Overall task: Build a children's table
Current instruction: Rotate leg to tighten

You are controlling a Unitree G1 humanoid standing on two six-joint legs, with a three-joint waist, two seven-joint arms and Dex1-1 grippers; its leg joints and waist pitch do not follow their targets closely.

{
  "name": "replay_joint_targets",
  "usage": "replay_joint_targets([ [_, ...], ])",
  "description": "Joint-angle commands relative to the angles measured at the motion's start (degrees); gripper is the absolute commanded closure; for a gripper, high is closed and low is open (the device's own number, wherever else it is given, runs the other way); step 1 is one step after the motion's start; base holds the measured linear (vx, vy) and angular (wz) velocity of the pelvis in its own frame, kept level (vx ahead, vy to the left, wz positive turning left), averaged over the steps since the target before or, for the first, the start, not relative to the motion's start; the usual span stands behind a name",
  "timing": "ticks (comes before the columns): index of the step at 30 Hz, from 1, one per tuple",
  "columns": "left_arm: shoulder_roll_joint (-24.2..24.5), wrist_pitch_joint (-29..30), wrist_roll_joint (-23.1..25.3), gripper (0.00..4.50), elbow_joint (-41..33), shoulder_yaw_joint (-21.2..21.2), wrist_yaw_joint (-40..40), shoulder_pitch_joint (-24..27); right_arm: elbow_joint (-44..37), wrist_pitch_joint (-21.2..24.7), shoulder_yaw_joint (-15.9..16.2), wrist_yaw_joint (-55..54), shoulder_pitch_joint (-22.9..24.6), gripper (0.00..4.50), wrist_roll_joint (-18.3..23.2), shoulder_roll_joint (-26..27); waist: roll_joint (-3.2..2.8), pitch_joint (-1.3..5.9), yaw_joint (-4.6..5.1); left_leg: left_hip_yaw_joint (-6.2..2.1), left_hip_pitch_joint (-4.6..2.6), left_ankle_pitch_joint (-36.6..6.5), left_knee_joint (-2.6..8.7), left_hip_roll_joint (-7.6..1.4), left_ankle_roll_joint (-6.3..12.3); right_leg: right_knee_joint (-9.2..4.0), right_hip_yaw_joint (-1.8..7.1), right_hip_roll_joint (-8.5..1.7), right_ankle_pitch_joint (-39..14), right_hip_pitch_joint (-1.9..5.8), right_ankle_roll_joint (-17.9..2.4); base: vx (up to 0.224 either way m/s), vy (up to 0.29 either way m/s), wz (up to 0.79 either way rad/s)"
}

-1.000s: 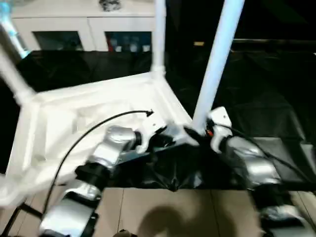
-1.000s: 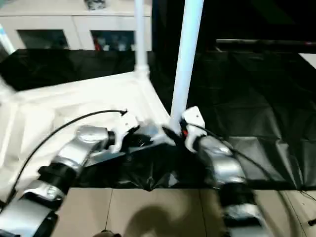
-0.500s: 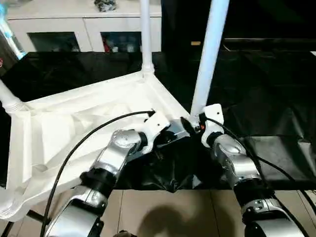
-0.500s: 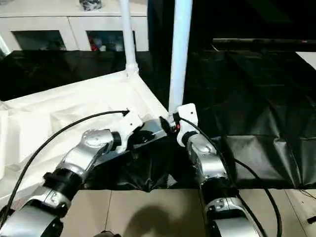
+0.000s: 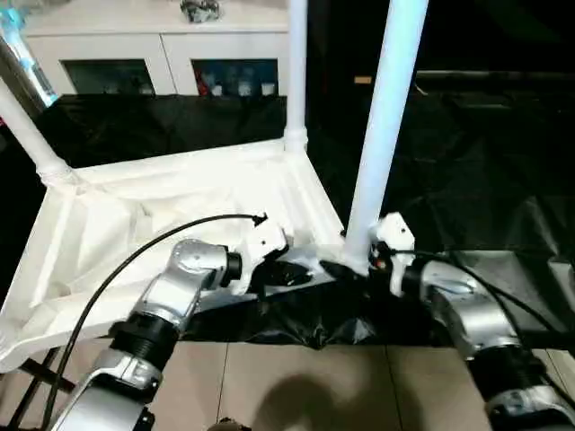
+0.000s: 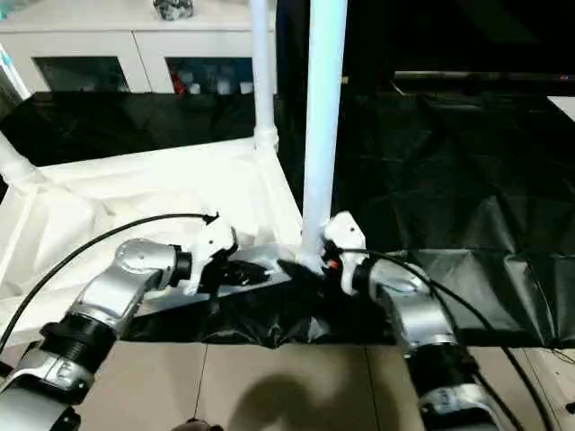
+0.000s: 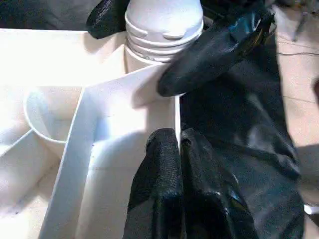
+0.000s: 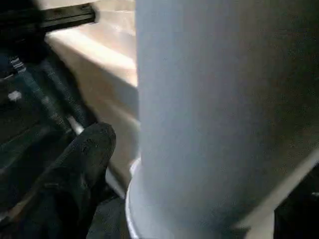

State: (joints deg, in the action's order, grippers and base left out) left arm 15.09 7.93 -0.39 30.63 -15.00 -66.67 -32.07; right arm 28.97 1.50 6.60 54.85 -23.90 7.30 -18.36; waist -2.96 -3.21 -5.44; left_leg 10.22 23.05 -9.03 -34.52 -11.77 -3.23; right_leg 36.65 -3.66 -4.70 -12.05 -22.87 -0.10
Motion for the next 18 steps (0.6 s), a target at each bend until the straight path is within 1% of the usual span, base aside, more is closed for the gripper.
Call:
replay_joint_targets([
  [1,-0.26,-1.25,-1.53,4.5,-1.54,-2.02,-3.97,-1.35,-2.27,1.2,1.64,3.7,0.46,0.44,1.31,-0.49,1.25,4.39,-0.27,-0.32,-1.23,-10.38,3.55,-1.34,4.53,-4.43,2.18,-3.27,-2.9,2.96,-14.87,0.0,0.0,0.0],
  [2,0.08,-1.21,-1.62,4.5,-1.39,-2.12,-4.65,-1.58,-2.37,1.36,1.77,4.85,0.39,0.44,1.48,-0.98,1.11,4.41,-0.42,-0.34,-1.26,-10.23,3.49,-1.33,4.68,-4.36,2.19,-3.3,-3.07,2.97,-14.88,0.0,0.0,0.0],
  [3,0.55,-1.42,-1.46,4.5,-0.82,-2.22,-5.23,-2.03,-2.06,1.31,2.09,6.48,0.08,0.6,1.39,-1.75,1.41,4.4,-0.48,-0.29,-1.2,-10.07,3.49,-1.35,4.86,-4.37,2.18,-3.31,-3.29,2.98,-14.8,0.0,0.0,0.0],
  [4,0.82,-1.65,-1.32,4.5,-0.35,-2.27,-5.57,-2.33,-1.56,1.11,2.33,7.29,-0.26,0.6,1.16,-2.12,1.14,4.37,-0.71,-0.25,-1.24,-10.11,3.42,-1.37,4.89,-4.45,2.21,-3.33,-4.26,2.76,-14.67,0.0,0.0,0.0],
  [5,0.86,-1.7,-1.28,4.5,-0.23,-2.27,-5.62,-2.38,-1.44,1.13,2.38,7.47,-0.34,0.8,1.12,-2.22,1.12,4.32,-0.78,-0.24,-1.28,-10.22,3.46,-1.39,4.81,-4.52,2.23,-3.33,-4.64,2.69,-14.61,0.0,0.0,0.0],
  [6,0.92,-1.78,-1.22,4.5,0.01,-2.26,-5.73,-2.49,-1.19,1.16,2.49,7.81,-0.5,0.8,1.05,-2.41,1.44,4.36,-0.99,-0.24,-1.34,-10.03,3.46,-1.44,4.68,-4.44,2.27,-3.41,-4.95,2.72,-14.56,0.0,0.0,0.0],
  [7,1.23,-1.68,-1.29,4.5,0.01,-2.44,-6.33,-2.45,-1.11,1.44,2.95,9.1,-0.65,0.87,1.16,-2.88,1.45,4.3,-1.15,-0.24,-1.35,-10.0,3.49,-1.48,4.6,-4.47,2.28,-3.45,-5.46,2.62,-14.48,0.0,0.0,0.0],
  [8,1.29,-1.66,-1.31,4.5,0.0,-2.47,-6.46,-2.44,-1.1,1.5,3.05,9.37,-0.68,1.06,1.18,-2.97,1.44,4.29,-1.2,-0.24,-1.36,-10.13,3.51,-1.46,4.5,-4.52,2.24,-3.42,-5.82,2.65,-14.38,0.0,0.0,0.0],
  [9,1.39,-1.42,-1.34,4.5,-0.21,-2.48,-6.59,-2.27,-1.02,1.81,3.22,9.93,-0.8,1.06,1.24,-3.07,1.65,4.27,-1.22,-0.2,-1.38,-10.27,3.54,-1.49,4.36,-4.58,2.29,-3.41,-6.21,2.59,-14.18,0.0,0.0,0.0],
  [10,1.47,-1.16,-1.44,4.5,-0.57,-2.47,-6.74,-1.99,-1.01,1.93,3.43,10.24,-0.83,1.23,1.19,-3.07,1.59,4.28,-1.28,-0.24,-1.34,-10.11,3.55,-1.46,4.3,-4.5,2.27,-3.45,-6.38,2.63,-14.06,0.0,0.0,0.0],
  [13,1.41,-0.75,-1.85,4.5,-1.18,-2.42,-6.81,-1.47,-1.88,2.75,3.92,10.49,-0.48,1.44,1.42,-2.6,1.59,4.28,-1.25,-0.24,-1.4,-10.22,3.58,-1.51,4.11,-4.56,2.28,-3.43,-6.65,2.53,-13.89,0.0,0.0,0.0],
  [15,1.25,-0.7,-2.06,4.5,-1.37,-2.41,-6.72,-1.38,-2.6,3.14,4.15,10.54,0.01,1.63,1.52,-2.24,1.6,4.34,-1.28,-0.26,-1.33,-9.88,3.58,-1.51,4.15,-4.45,2.27,-3.45,-6.08,2.61,-13.89,0.0,0.0,0.0],
  [16,1.21,-0.71,-2.11,4.5,-1.37,-2.41,-6.7,-1.39,-2.72,3.2,4.18,10.57,0.1,1.63,1.52,-2.17,1.63,4.35,-1.25,-0.26,-1.31,-9.73,3.57,-1.49,4.18,-4.42,2.27,-3.44,-5.81,2.61,-13.89,0.0,0.0,0.0],
  [18,0.45,-0.35,-2.2,4.5,-1.16,-2.06,-5.49,-1.63,-3.59,3.57,4.16,9.38,1.06,1.71,1.62,-1.38,0.92,4.31,-1.26,-0.28,-1.35,-10.03,3.56,-1.49,4.06,-4.48,2.29,-3.4,-5.8,2.48,-13.89,0.0,0.0,0.0],
])
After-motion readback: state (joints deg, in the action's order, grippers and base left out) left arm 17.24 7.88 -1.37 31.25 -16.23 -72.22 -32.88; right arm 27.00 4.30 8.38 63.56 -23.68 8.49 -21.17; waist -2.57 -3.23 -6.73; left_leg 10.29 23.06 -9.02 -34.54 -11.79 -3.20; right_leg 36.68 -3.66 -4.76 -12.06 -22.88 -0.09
